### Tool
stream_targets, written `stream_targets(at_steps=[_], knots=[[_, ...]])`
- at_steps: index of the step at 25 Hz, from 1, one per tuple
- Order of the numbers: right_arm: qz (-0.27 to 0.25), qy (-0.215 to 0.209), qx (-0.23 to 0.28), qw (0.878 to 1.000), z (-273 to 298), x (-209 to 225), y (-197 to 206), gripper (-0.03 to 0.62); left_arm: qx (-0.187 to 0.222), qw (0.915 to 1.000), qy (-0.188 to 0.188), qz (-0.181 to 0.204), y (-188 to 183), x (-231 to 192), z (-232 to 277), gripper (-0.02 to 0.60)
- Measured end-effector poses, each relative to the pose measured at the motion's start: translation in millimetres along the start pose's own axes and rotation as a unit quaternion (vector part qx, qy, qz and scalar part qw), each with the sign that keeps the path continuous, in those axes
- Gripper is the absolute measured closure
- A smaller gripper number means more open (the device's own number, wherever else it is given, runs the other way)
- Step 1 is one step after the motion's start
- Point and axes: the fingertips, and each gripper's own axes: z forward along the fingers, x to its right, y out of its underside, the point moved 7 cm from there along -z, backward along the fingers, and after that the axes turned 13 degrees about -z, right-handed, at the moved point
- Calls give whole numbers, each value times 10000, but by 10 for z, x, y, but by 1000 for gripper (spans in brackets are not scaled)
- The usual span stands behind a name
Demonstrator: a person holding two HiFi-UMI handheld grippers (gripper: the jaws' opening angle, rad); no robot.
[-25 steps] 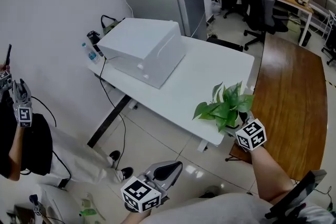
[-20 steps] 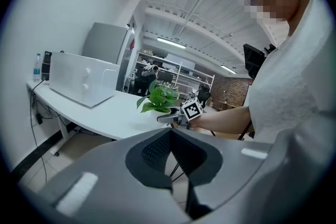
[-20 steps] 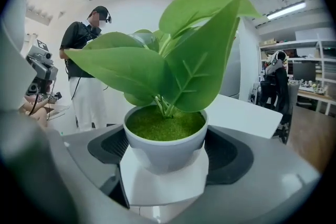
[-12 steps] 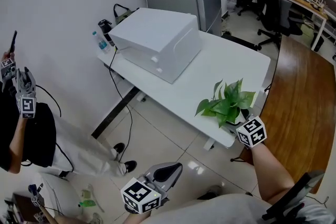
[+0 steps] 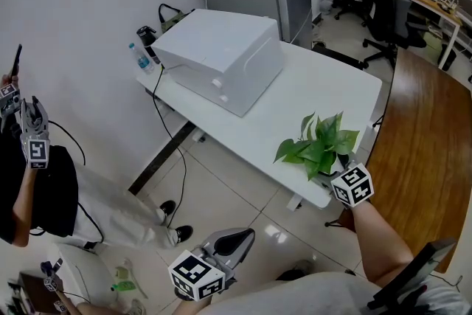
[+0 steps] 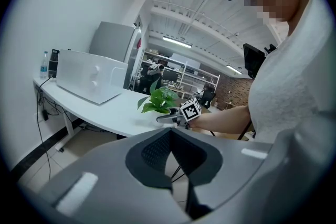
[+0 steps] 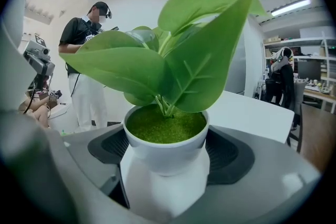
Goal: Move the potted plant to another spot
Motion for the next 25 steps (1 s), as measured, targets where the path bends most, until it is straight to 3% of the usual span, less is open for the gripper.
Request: stream_targets(at_steps=[17,25], knots=[[38,-178,-119,9998,14,4,-6,115,-111,9999,92,-42,20,-14,88,592],[129,-76,-107,9998,-276,65,17,105,-193,9993,303,73,-45,-46,283,592]])
